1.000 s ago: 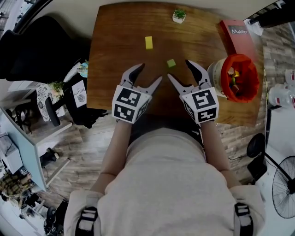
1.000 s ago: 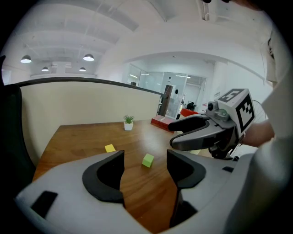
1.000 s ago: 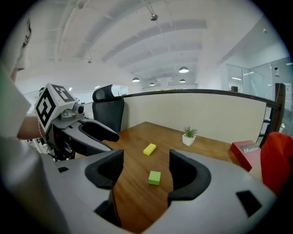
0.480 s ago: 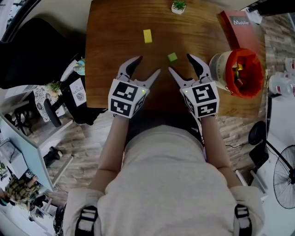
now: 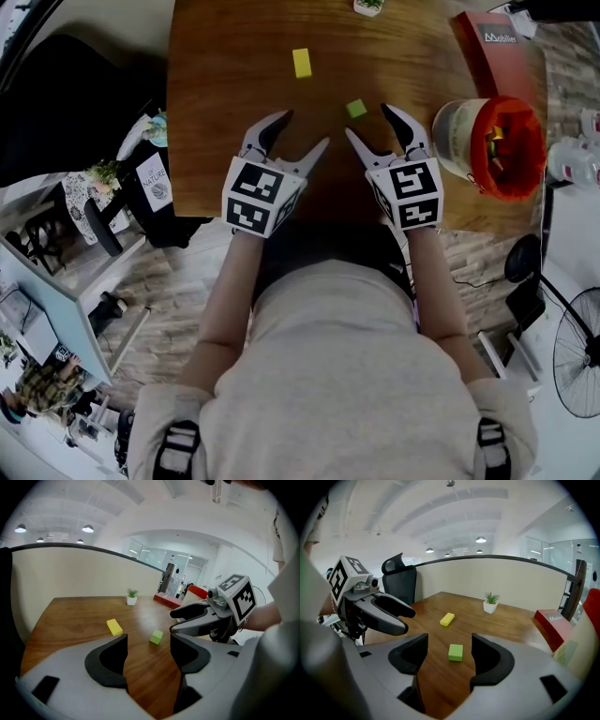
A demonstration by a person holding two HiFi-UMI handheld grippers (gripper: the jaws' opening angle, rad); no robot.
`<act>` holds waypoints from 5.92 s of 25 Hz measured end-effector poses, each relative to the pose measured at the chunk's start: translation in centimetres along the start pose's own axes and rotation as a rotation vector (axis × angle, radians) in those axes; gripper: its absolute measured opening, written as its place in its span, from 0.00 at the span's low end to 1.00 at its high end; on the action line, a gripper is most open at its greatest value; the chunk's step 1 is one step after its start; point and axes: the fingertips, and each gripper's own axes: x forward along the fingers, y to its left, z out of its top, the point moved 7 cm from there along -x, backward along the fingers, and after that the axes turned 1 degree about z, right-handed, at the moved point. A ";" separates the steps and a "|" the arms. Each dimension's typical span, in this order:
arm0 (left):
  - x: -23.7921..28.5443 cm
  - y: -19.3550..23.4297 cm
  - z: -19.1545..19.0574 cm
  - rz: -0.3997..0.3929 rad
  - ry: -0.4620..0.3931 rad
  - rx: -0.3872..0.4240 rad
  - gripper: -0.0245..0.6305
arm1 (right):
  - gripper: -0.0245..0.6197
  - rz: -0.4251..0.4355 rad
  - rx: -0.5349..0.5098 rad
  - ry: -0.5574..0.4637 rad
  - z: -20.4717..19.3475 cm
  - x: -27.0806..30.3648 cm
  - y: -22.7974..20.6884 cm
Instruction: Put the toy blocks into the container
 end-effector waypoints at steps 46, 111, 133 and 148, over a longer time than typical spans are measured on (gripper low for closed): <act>3.9 0.6 0.0 -0.063 0.018 -0.011 0.46 | 0.27 -0.116 0.138 0.049 -2.4 2.2 -2.7; 8.5 -19.4 14.4 -0.557 -0.136 0.418 0.45 | 0.27 -0.783 0.303 -0.329 -1.3 -23.8 -11.3; 6.6 -14.8 14.0 -0.436 -0.165 0.353 0.45 | 0.29 -0.632 0.205 -0.367 2.7 -19.6 -9.1; 2.7 -6.1 12.6 -0.201 -0.192 0.216 0.45 | 0.29 -0.340 0.067 -0.316 7.6 -10.4 -5.4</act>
